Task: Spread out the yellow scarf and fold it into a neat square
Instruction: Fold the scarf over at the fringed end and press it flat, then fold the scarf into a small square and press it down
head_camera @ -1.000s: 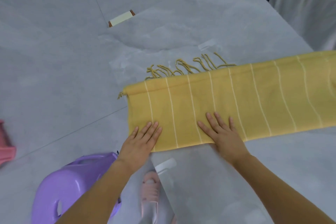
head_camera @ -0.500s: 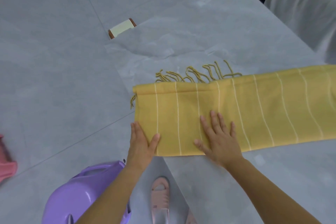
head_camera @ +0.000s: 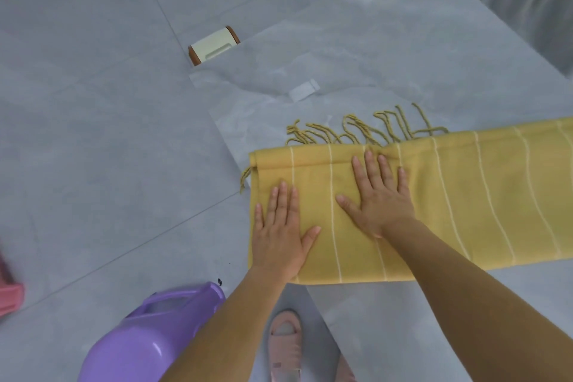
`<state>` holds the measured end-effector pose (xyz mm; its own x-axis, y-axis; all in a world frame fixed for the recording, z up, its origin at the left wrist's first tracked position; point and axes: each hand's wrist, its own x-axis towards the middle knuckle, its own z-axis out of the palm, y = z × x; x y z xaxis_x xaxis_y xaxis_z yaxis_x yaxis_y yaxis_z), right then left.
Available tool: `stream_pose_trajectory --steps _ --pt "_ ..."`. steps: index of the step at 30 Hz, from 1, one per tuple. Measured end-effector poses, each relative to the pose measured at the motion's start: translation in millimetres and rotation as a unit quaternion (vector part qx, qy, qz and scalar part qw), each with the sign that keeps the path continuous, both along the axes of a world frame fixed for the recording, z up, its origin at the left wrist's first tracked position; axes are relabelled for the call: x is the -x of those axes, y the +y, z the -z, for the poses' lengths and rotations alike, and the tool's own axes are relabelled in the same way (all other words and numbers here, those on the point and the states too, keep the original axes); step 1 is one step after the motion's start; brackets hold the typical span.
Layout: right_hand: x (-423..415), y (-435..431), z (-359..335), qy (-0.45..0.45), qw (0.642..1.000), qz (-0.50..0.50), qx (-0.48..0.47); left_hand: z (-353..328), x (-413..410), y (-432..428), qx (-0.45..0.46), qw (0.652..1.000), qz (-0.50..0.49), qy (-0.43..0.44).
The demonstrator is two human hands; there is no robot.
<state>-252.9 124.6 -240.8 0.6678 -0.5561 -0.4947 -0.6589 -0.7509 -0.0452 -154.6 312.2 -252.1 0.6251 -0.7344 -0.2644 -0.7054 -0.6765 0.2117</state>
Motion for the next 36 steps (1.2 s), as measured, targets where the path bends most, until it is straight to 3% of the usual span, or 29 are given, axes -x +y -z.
stream_pose_trajectory --steps 4,7,15,21,23,26,30,36 --pt "6 10 -9 -0.011 0.999 0.014 -0.034 -11 2 19 0.032 0.97 -0.196 0.142" --pt "27 38 -13 -0.009 0.998 0.018 -0.054 -23 2 24 0.046 0.951 -0.223 0.21" --pt "35 68 -22 -0.025 0.992 0.061 -0.109 -57 2 12 0.012 0.975 -0.201 0.091" --pt "45 62 -35 -0.117 0.967 0.109 -0.196 -85 23 -2 0.029 0.989 -0.145 0.025" --pt "51 55 -47 -0.182 0.931 0.168 -0.268 -95 37 -22 0.039 0.994 -0.096 -0.024" --pt "59 37 -72 -0.288 0.828 0.289 -0.385 -113 66 -66 0.078 0.995 -0.029 -0.062" --pt "81 0 -94 -0.347 0.763 0.325 -0.438 -128 107 -122 0.169 0.985 0.011 -0.012" --pt "121 -53 -104 -0.343 0.659 0.466 -0.48 -130 152 -178 0.205 0.971 0.034 0.122"
